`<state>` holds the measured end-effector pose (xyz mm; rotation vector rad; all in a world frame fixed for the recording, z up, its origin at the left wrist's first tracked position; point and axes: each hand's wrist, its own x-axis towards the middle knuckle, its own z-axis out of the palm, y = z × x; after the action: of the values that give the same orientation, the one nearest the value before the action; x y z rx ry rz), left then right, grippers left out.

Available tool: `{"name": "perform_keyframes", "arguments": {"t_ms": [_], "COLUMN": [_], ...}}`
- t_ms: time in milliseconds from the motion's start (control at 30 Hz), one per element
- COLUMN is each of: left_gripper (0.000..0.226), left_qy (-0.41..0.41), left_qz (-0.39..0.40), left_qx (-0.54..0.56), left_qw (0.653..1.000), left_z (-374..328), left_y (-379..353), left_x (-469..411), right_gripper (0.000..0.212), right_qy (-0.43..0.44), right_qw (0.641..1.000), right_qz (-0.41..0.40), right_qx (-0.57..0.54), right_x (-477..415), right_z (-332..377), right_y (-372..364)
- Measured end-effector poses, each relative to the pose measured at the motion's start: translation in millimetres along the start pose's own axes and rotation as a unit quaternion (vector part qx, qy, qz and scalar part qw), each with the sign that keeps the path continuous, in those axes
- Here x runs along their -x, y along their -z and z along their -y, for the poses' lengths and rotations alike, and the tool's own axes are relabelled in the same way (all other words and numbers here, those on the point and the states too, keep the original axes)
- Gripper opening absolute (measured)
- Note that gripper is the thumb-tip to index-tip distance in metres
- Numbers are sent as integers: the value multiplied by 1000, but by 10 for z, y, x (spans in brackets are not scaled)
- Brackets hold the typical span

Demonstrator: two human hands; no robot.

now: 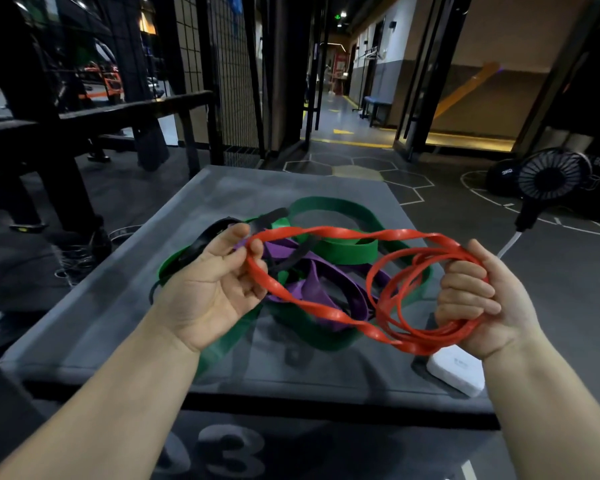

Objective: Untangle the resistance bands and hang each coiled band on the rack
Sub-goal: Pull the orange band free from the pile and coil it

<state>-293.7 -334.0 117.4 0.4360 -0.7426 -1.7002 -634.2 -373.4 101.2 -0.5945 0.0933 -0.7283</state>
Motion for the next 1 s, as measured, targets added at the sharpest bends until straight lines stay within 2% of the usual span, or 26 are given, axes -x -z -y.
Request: {"name": "perform_keyframes", "arguments": {"t_ms": [133, 200, 267, 333, 400, 533, 567, 600, 667, 700, 733, 800, 867, 933, 1000], "left_gripper": [40, 40, 49, 57, 49, 19, 15, 14, 12, 14, 13, 15, 18, 20, 29], "left_qy": [-1, -11, -31, -58, -70, -87, -86, -77, -31, -21, -21, -18, -19, -33, -47], "left_qz": [-32, -29, -8, 2, -12, -45, -48, -50, -43, -40, -42, -47, -56, -88, -132], "left_qx": [-134, -230, -364, -509, -601, -653, -647, -591, -386, -290, -224, -139, -101, -122, -196], "left_qw": [990, 973, 931, 859, 796, 751, 757, 802, 921, 956, 974, 989, 993, 988, 971], "left_z": [13, 1, -32, -46, -41, -24, -27, -18, 19, 31, 47, 73, 90, 115, 155], "left_y": [-24, -14, 36, 66, 75, 63, 60, 63, 11, -22, -47, -88, -117, -144, -154], "left_x": [9, 41, 62, 71, 66, 57, 53, 45, 41, 41, 37, 35, 32, 26, 18], "right_gripper": [64, 63, 64, 66, 68, 65, 65, 65, 67, 69, 69, 68, 66, 65, 67], "right_qy": [5, 6, 7, 10, 13, 15, 13, 10, 5, 3, 2, -5, -10, -15, -25], "right_qw": [999, 999, 999, 999, 999, 999, 999, 999, 999, 999, 999, 999, 999, 999, 999], "right_qz": [-33, -43, -42, -40, -38, -42, -43, -40, -32, -30, -29, -28, -28, -29, -26], "right_qx": [-12, -15, -18, -19, -24, -24, -24, -27, -30, -29, -27, -24, -17, -8, 4], "right_x": [11, 17, 24, 42, 61, 78, 79, 82, 79, 71, 63, 37, 16, 3, -17], "right_z": [1, -5, -6, 4, 17, 32, 32, 31, 29, 25, 19, 5, -7, -19, -37], "right_y": [45, 59, 54, 41, 33, 35, 37, 39, 38, 38, 39, 45, 46, 37, 13]}}
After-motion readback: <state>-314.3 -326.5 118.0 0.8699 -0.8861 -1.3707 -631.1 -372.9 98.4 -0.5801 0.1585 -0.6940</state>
